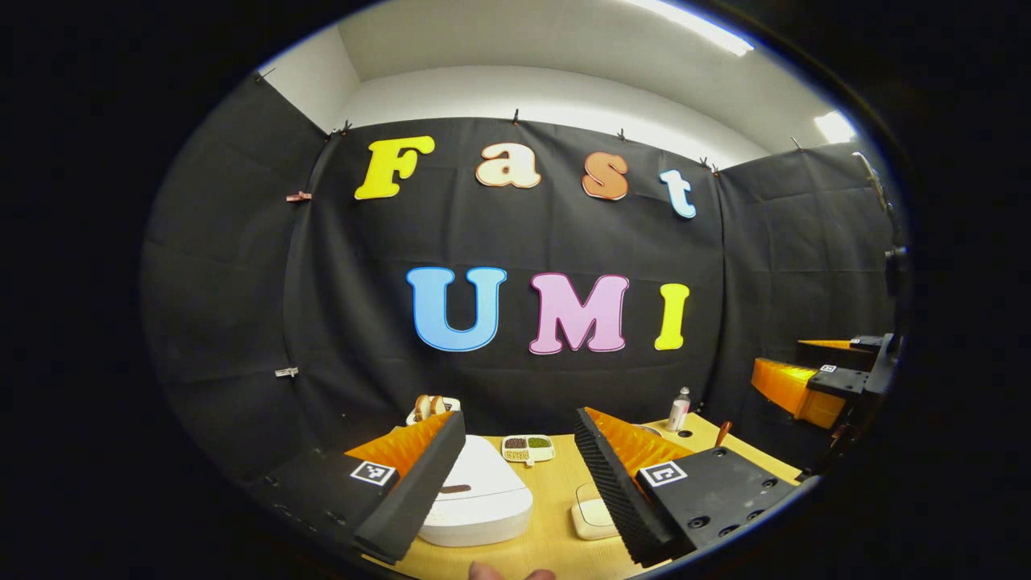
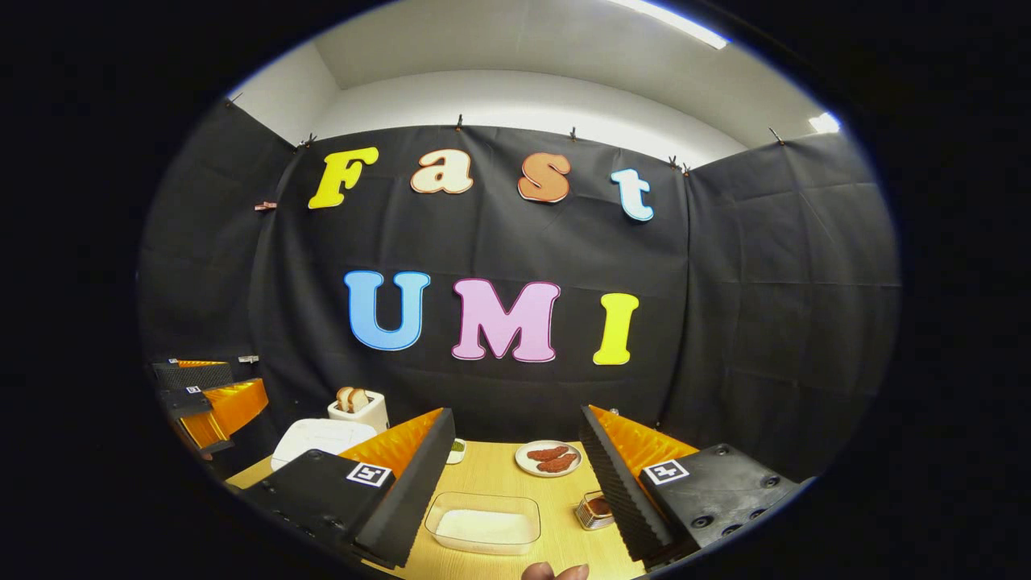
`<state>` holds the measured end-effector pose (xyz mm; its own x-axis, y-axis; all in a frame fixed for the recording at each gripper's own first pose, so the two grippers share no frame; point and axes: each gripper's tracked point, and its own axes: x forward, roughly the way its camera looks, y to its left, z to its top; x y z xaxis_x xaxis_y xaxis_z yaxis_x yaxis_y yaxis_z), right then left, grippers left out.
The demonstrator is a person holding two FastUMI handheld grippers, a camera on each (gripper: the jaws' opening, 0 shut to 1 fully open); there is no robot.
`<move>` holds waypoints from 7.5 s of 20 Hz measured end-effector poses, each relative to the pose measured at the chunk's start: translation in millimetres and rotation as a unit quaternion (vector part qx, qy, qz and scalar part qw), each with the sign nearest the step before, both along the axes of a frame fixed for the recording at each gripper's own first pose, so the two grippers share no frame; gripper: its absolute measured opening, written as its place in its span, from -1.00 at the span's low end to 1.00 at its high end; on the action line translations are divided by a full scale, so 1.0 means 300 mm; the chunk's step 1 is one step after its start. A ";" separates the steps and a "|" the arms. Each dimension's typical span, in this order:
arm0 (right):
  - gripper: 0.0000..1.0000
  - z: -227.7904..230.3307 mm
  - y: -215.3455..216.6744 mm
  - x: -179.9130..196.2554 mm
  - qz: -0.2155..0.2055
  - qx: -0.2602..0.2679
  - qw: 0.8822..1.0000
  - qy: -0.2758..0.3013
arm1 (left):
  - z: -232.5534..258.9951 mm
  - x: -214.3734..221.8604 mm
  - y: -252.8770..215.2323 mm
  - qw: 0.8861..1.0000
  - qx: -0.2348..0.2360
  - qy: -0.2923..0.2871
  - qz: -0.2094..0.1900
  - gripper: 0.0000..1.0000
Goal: Close the left gripper, press the button to open the rice cooker; take a wooden spoon from the chopstick holder with the right hand, scoop a spoonful of rice and pour it into the rice cooker, then put the wooden spoon back into the chopstick holder.
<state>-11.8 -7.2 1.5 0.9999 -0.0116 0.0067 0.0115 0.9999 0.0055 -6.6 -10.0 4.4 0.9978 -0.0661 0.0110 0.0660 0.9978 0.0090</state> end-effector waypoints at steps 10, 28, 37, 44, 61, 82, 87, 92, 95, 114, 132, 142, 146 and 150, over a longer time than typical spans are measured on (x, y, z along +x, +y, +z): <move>0.94 -0.008 -0.003 -0.013 0.000 0.004 1.000 0.004 | -0.101 0.085 0.067 0.996 -0.029 0.067 -0.052 -0.87; 0.94 -0.052 -0.198 -0.024 -0.075 -0.017 0.997 0.020 | -0.725 0.512 0.330 0.915 -0.105 0.376 -0.107 -0.87; 0.94 -0.097 -0.232 -0.018 -0.087 -0.015 0.996 0.035 | -0.865 0.550 0.328 0.902 -0.093 0.412 -0.094 -0.87; 0.94 -0.109 -0.233 -0.016 -0.088 -0.012 0.995 0.038 | -0.864 0.531 0.328 0.898 -0.080 0.423 -0.092 -0.85; 0.94 -0.126 -0.270 -0.046 -0.093 -0.009 0.995 0.045 | -0.108 0.509 0.297 0.995 0.079 0.046 0.027 0.94; 0.96 -0.770 -0.623 0.373 0.014 0.035 0.983 0.180 | -0.185 0.151 -0.028 0.991 0.001 0.071 0.111 0.94; 0.49 -1.000 -0.723 0.538 0.033 0.044 0.972 0.227 | -0.243 0.120 -0.055 0.980 -0.016 0.096 0.172 0.94; 0.15 -1.200 -0.761 0.676 0.047 0.078 0.959 0.268 | -0.285 0.076 -0.090 0.968 -0.016 0.115 0.224 0.94; 0.15 -1.277 -0.743 0.718 0.062 0.099 0.952 0.284 | -0.300 0.051 -0.098 0.960 0.005 0.125 0.251 0.94; -0.83 -0.952 -0.740 0.698 0.047 0.169 0.968 0.179 | -0.252 -0.076 0.017 0.958 0.024 0.128 0.255 0.92; -0.83 -0.816 0.011 0.558 0.039 -0.001 0.989 0.143 | -0.321 0.008 0.316 0.989 0.005 0.109 0.102 0.92; -0.82 -1.186 0.074 0.581 0.067 -0.091 0.969 0.222 | -0.430 0.020 0.395 0.985 -0.006 0.145 0.093 0.92; -0.83 -1.180 0.035 0.479 0.048 -0.083 0.969 0.228 | -0.449 0.030 0.410 0.984 -0.023 0.151 0.093 0.92; -0.82 -1.167 0.047 0.415 0.024 -0.100 0.966 0.238 | -0.453 0.039 0.428 0.984 -0.031 0.149 0.095 0.92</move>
